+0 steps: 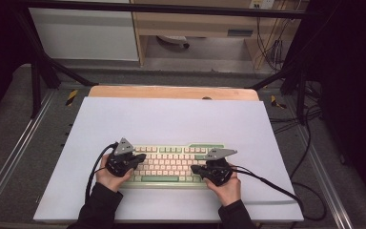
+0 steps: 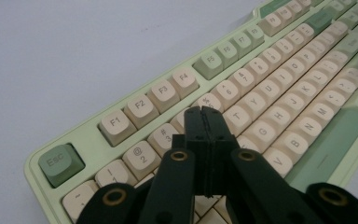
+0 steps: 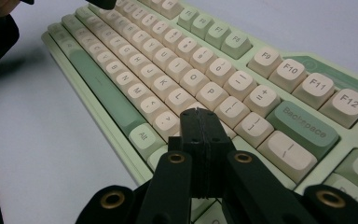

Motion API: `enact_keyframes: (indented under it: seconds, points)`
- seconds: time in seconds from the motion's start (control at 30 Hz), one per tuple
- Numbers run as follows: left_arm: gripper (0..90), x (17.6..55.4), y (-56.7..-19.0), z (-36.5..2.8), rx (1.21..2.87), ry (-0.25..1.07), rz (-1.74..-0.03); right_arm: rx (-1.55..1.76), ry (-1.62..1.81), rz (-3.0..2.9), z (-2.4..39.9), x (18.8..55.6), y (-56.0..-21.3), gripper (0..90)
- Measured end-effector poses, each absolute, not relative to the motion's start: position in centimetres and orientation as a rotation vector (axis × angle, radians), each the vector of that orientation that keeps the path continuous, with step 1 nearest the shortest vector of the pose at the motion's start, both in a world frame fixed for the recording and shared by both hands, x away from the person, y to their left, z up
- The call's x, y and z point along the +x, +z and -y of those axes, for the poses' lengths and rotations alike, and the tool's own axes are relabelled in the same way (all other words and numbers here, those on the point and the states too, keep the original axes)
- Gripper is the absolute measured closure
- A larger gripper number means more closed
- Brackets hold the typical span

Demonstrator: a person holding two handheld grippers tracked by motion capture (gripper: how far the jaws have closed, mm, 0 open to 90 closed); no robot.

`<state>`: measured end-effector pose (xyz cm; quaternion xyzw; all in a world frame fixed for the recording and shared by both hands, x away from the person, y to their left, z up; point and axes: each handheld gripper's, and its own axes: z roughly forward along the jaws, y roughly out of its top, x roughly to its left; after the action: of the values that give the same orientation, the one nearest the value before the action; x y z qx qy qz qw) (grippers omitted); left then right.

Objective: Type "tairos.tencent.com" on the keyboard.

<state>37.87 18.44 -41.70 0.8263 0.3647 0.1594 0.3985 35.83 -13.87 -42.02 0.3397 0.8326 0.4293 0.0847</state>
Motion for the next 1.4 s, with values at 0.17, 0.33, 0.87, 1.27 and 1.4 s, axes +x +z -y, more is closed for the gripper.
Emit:
enact_keyframes:
  seconds: [0.17, 0.33, 0.87, 1.27, 1.4]
  points:
    - [89.9, 38.1, -42.2, -18.4, 2.097, 0.4, -0.928, 1.017, 1.281, -2.484, 13.8, 35.9, -42.1, 90.0]
    - [89.9, 38.1, -42.6, -18.2, 2.114, 0.396, -0.92, 1.011, 1.28, -2.484, 13.9, 35.9, -42.0, 90.0]
    - [89.9, 38.0, -43.0, -18.0, 2.126, 0.393, -0.908, 1.008, 1.28, -2.483, 13.9, 35.9, -42.0, 90.0]
    - [89.9, 37.5, -42.5, -18.2, 2.106, 0.392, -0.884, 1.014, 1.285, -2.479, 13.9, 35.8, -41.9, 90.0]
    - [89.9, 37.2, -42.2, -18.4, 2.102, 0.39, -0.881, 1.009, 1.293, -2.475, 13.9, 35.7, -41.8, 90.0]
